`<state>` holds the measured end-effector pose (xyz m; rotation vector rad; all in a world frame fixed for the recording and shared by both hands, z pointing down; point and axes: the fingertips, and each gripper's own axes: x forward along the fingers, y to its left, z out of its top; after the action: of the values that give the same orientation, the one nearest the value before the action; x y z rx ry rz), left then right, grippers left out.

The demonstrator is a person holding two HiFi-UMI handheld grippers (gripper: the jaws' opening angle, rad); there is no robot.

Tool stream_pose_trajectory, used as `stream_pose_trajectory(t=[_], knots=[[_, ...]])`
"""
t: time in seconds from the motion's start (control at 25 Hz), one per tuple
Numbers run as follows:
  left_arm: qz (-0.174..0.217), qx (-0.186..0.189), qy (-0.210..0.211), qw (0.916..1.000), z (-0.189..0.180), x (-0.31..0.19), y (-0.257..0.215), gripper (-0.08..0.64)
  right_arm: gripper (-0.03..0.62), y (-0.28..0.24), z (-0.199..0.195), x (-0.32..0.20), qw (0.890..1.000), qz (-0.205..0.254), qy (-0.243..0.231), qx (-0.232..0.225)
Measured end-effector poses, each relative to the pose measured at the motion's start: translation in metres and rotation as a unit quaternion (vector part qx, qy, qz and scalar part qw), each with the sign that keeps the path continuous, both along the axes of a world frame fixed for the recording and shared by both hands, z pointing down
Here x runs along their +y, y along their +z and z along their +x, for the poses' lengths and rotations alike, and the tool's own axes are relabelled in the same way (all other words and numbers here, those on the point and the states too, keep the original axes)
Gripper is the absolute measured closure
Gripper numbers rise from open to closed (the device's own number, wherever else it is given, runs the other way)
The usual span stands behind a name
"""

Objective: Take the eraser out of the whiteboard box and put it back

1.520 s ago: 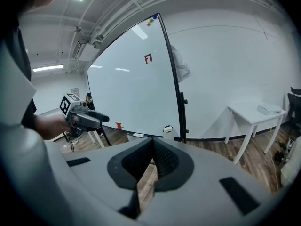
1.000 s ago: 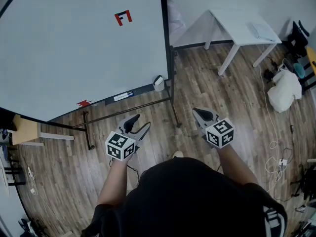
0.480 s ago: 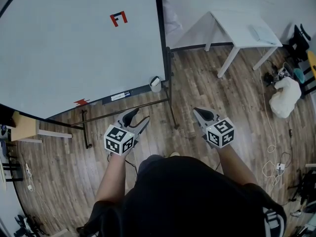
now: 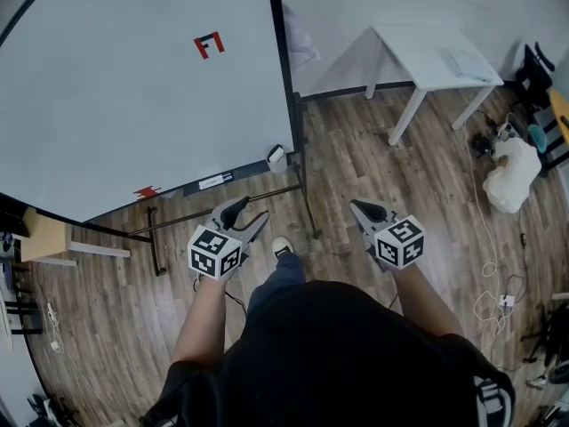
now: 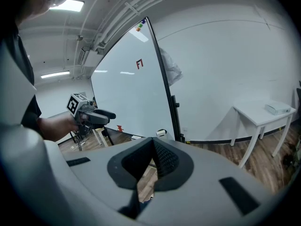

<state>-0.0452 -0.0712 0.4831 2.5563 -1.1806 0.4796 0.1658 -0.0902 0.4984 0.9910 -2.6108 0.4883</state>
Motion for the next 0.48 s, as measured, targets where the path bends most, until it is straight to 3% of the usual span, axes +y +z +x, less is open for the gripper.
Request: stream_pose_trajectory(t=[0.48], knots=[[-0.001,0.006,0.008,1.0000,-0.007,-0.028,0.005,0.318,0.597,0.001,-0.011,-0.018,1.000,-0.004,-0.005,0.017]])
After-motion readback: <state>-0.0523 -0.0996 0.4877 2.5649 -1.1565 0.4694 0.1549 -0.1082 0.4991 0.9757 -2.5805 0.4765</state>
